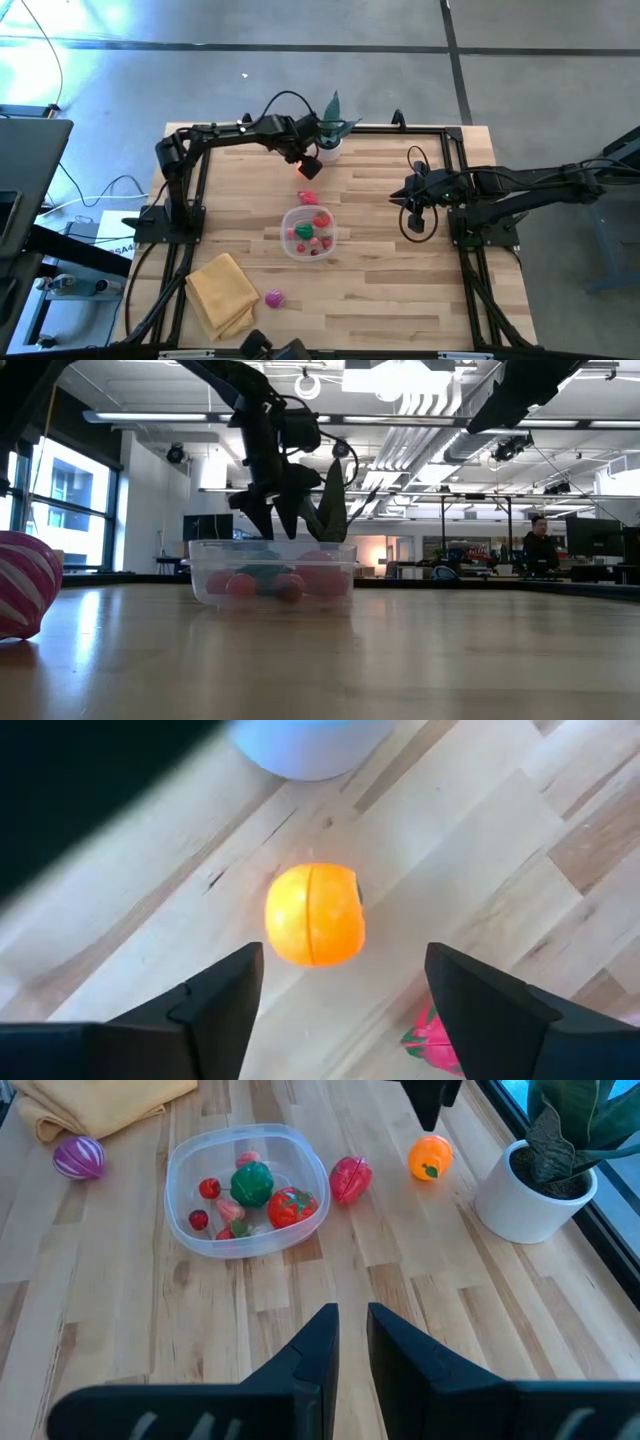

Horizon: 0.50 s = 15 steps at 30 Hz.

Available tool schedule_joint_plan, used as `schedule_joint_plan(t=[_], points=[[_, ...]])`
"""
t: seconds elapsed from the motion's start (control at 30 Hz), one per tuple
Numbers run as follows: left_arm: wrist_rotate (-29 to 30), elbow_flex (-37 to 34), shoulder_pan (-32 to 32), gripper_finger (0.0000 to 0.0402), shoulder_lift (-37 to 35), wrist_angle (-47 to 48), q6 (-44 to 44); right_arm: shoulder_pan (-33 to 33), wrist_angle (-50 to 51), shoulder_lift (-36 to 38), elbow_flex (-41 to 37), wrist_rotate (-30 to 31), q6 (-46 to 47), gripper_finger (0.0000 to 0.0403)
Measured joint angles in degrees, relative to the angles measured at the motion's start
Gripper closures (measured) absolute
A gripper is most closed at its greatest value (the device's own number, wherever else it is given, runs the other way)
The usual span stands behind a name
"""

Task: Pick and placing Produce into tupperware
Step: Put the orange into the transparent bin

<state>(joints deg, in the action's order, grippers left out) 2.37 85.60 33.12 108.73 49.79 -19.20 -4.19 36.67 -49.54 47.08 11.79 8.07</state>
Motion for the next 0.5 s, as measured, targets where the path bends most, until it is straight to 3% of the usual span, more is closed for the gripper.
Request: schedule_joint_plan(t=[0.5], points=[[0.10, 0.02, 0.74, 0.0101, 3.79, -1.13, 2.47, 0.00, 0.00, 0.00, 0.01, 0.00, -0.01, 0.0356]])
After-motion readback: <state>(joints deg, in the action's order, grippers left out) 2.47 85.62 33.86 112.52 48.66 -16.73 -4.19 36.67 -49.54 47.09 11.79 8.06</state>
